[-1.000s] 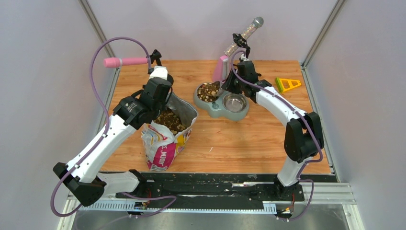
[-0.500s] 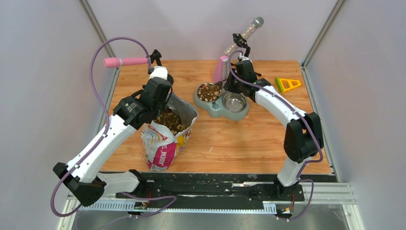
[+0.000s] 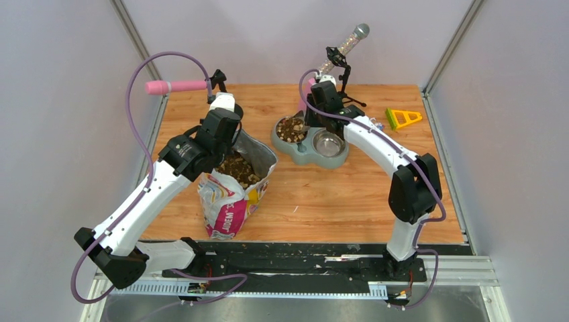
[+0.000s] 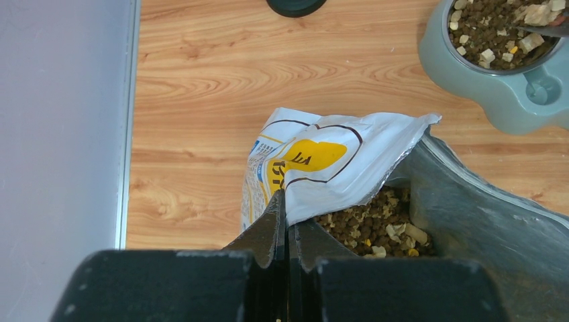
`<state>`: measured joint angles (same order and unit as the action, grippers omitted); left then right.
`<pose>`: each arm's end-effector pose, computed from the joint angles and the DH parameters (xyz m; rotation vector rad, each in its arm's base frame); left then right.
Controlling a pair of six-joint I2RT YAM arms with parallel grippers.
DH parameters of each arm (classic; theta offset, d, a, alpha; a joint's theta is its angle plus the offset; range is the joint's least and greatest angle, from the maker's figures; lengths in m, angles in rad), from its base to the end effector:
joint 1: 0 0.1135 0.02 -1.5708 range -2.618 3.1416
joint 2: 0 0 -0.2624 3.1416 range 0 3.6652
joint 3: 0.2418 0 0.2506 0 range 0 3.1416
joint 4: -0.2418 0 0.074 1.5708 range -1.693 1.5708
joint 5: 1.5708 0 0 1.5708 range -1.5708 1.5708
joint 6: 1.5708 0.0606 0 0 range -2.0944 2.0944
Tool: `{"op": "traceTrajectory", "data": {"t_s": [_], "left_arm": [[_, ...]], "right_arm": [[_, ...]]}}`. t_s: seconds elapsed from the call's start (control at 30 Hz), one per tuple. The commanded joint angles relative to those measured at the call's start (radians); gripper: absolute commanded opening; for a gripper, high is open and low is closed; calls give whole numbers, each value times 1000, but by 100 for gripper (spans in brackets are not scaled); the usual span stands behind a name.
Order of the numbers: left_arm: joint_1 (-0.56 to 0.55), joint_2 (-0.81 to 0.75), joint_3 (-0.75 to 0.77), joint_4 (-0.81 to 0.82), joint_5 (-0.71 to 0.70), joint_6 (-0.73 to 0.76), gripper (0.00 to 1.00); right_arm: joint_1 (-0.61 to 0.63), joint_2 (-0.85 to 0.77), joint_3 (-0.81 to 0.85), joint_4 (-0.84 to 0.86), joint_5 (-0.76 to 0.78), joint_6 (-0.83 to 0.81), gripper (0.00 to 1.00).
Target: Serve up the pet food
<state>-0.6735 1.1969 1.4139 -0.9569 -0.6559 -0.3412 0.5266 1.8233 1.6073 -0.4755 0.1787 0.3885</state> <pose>0.2098 -0.1202 0.3865 0.0368 2.1393 0.1757 0.3849 0.2113 0.2888 -0.0610 2.2644 0.2883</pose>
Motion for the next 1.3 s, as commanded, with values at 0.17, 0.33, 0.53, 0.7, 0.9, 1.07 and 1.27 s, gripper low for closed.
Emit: {"op": "traceTrajectory", "data": {"t_s": [0.17,0.33,0.53,0.7,0.9,1.07,1.27], "left_arm": [[-5,-56,37,167,-55,-1,0],[-5,-57,36,168,-57,0,0],[-5,-56,35,170,-56,5,0],[-5,-59,35,171,-58,5,0],[-5,-61,35,171,-60,8,0],[-5,-63,34,171,-64,8,0],[-5,-68,35,172,-67,8,0]], "right_arm": [[18,16,79,-2,54,-33,0],[18,-9,66,-10,100,-70,0],[19,-28,68,-17,87,-89,0],[21,-39,76,-30,114,-99,0],[23,-70,80,-52,132,-114,0],[24,-79,85,-55,107,-125,0],[39,-40,119,-61,59,-131,0]]}}
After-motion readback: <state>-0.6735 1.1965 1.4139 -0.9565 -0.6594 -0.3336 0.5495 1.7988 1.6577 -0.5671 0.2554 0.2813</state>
